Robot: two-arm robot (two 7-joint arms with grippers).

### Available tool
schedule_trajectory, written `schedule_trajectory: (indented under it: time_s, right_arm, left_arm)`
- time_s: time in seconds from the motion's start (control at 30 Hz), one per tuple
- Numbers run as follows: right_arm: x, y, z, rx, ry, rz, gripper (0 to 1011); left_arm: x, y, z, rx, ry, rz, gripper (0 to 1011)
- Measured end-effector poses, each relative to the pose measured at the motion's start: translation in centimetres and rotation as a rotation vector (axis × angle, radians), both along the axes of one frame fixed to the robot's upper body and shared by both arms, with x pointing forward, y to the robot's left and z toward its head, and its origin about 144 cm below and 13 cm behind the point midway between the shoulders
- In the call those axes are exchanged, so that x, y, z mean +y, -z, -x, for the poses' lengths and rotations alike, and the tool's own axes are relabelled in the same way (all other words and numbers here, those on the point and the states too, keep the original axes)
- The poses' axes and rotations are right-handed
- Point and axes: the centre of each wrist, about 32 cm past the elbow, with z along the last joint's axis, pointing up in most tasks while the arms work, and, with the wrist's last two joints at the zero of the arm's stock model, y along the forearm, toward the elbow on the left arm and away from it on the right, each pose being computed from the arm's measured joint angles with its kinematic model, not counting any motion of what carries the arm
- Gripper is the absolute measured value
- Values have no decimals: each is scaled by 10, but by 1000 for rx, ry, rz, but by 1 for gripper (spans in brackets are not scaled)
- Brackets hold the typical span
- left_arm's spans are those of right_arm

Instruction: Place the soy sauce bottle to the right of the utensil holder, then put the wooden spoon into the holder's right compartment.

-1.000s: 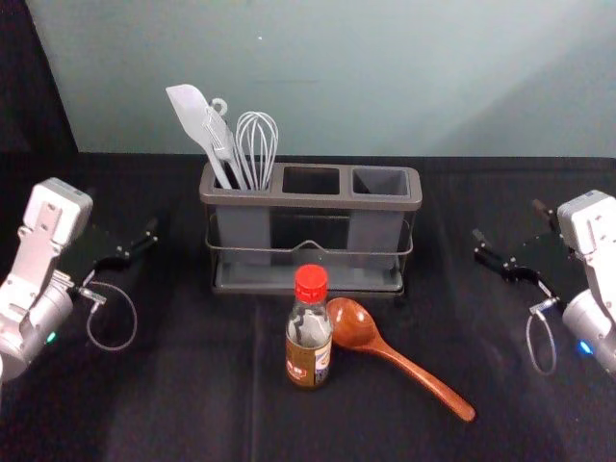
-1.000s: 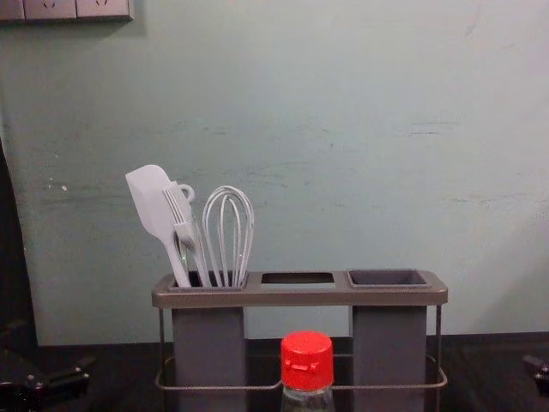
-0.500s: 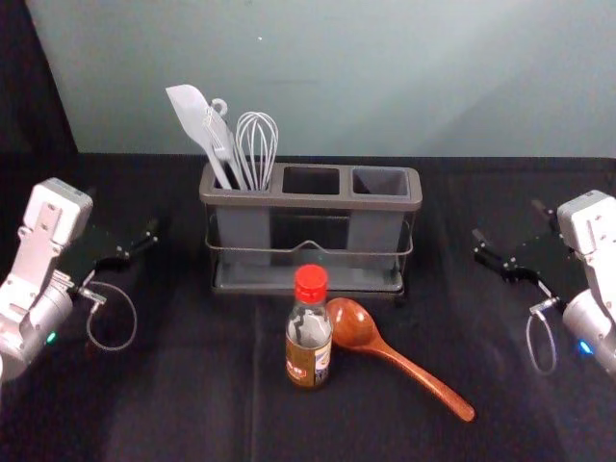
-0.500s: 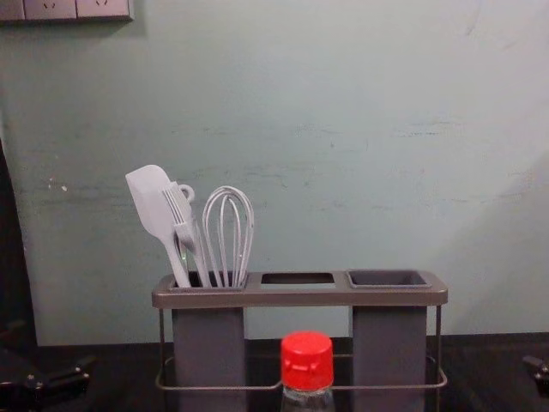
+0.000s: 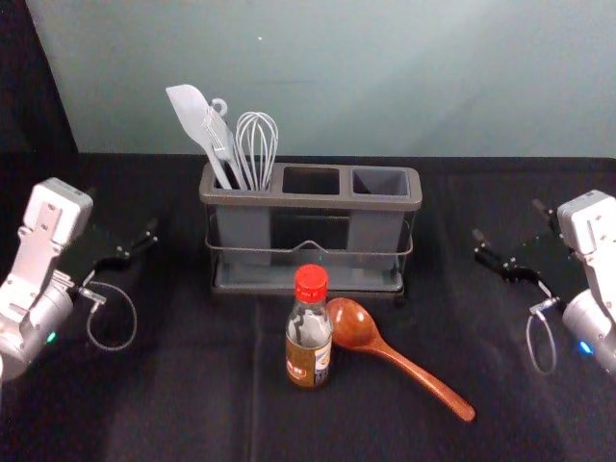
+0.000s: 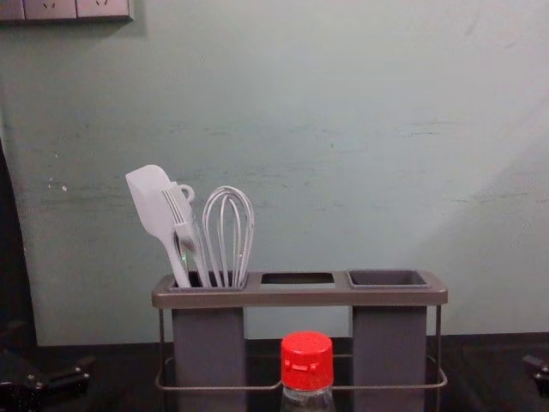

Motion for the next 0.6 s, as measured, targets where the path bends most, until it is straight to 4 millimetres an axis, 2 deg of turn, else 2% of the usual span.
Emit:
schedule_trajectory:
  time_s: [0.47,0.6]
  right_arm:
    - [0,0,0,0,0,0,1003]
    - [0,0,9,-5,-3,-5,1003]
  left_arm:
    - [0,0,0,0,0,0,1000]
    - [0,0,0,0,0,0,1000]
